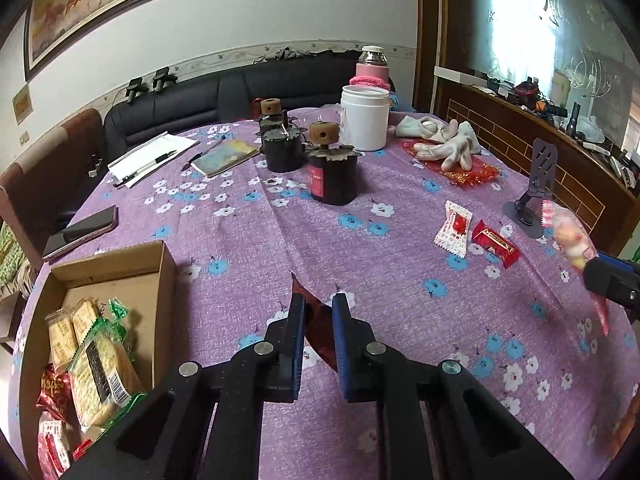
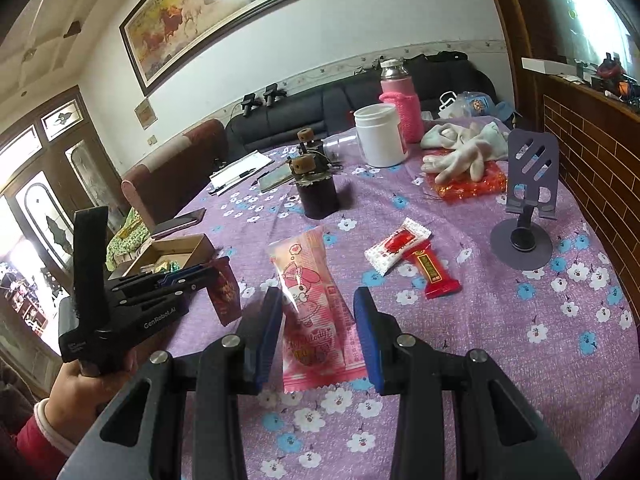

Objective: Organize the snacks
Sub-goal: 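Lift the red foil packet with the left gripper while the right lifts the pink packet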

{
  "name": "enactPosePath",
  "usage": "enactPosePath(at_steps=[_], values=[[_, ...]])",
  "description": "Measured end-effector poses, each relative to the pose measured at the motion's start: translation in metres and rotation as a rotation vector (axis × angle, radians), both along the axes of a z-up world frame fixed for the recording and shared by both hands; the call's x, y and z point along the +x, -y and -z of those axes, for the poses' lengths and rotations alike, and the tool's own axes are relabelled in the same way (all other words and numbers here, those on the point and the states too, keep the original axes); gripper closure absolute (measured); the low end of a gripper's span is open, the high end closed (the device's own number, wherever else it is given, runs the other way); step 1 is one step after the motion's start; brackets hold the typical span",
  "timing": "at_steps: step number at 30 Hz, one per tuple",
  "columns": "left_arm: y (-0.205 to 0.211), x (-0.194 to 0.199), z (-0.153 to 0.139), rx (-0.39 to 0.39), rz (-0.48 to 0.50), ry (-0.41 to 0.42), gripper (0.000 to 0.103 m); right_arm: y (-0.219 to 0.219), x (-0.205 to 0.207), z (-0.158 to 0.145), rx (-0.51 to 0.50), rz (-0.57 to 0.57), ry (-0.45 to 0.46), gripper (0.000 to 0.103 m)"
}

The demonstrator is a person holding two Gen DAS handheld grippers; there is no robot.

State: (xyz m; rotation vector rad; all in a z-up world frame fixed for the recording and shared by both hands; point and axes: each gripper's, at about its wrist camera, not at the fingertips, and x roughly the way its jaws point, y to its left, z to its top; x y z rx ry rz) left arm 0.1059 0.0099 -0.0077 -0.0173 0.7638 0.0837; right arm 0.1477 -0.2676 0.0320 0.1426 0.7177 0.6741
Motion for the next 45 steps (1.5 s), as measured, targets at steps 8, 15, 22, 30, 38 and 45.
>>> enactPosePath(at_steps=[8, 15, 22, 30, 38, 45], values=[[-0.022, -0.001, 0.011, -0.035, -0.031, -0.039, 0.09, -0.003, 0.0, 0.007, 0.012, -0.019, -0.016, 0.067], [-0.02, 0.002, 0.025, -0.031, -0.074, -0.056, 0.034, -0.014, 0.0, 0.018, 0.024, -0.048, -0.037, 0.067], [-0.029, 0.026, 0.037, -0.006, -0.225, -0.091, 0.013, -0.014, 0.001, 0.019, 0.032, -0.055, -0.038, 0.067], [-0.035, 0.041, 0.055, -0.04, -0.233, -0.153, 0.058, -0.02, 0.008, 0.031, -0.016, -0.097, -0.087, 0.067], [-0.021, 0.039, 0.054, -0.026, -0.152, -0.148, 0.065, -0.052, 0.0, 0.076, -0.286, -0.179, -0.144, 0.051], [-0.012, 0.022, 0.048, -0.033, -0.113, -0.119, 0.067, -0.053, -0.009, 0.073, -0.326, -0.131, -0.08, 0.078]])
